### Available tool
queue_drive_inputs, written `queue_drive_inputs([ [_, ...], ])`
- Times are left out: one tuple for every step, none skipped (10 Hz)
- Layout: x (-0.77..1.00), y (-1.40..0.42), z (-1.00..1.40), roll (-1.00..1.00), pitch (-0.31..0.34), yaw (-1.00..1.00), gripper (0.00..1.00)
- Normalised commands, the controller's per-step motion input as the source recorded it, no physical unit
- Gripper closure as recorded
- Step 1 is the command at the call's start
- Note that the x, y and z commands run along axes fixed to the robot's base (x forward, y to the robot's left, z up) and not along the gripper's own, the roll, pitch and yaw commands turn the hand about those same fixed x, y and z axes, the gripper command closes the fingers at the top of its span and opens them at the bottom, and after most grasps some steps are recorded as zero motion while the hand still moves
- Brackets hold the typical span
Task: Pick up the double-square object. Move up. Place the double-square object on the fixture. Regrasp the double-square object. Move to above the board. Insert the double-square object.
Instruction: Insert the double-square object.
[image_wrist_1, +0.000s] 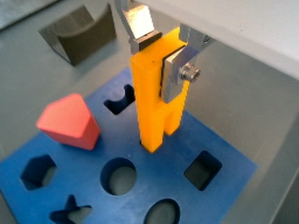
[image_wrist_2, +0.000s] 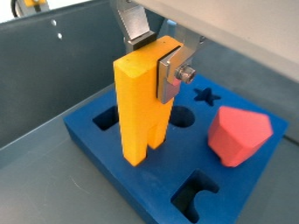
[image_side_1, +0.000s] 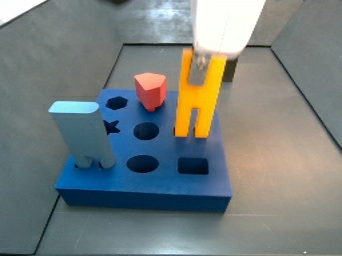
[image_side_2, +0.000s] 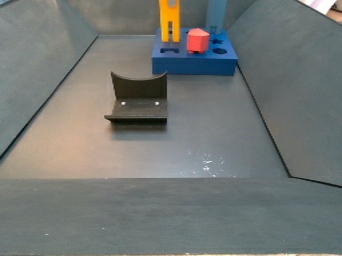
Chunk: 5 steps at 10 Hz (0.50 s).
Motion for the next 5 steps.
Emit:
queue_drive_inputs([
  [0.00, -0.12, -1.00, 0.03, -0.123, 0.00, 1.00],
  [0.23, 0.00, -1.00, 0.00, -0.084, 0.00, 1.00],
  [0.29, 0.00, -0.95, 0.00, -0.024, 0.00, 1.00],
  [0.13, 0.01, -0.73, 0.01, -0.004, 0.00, 1.00],
  [0.00, 0.01, -0.43, 0.08, -0.010, 0.00, 1.00],
])
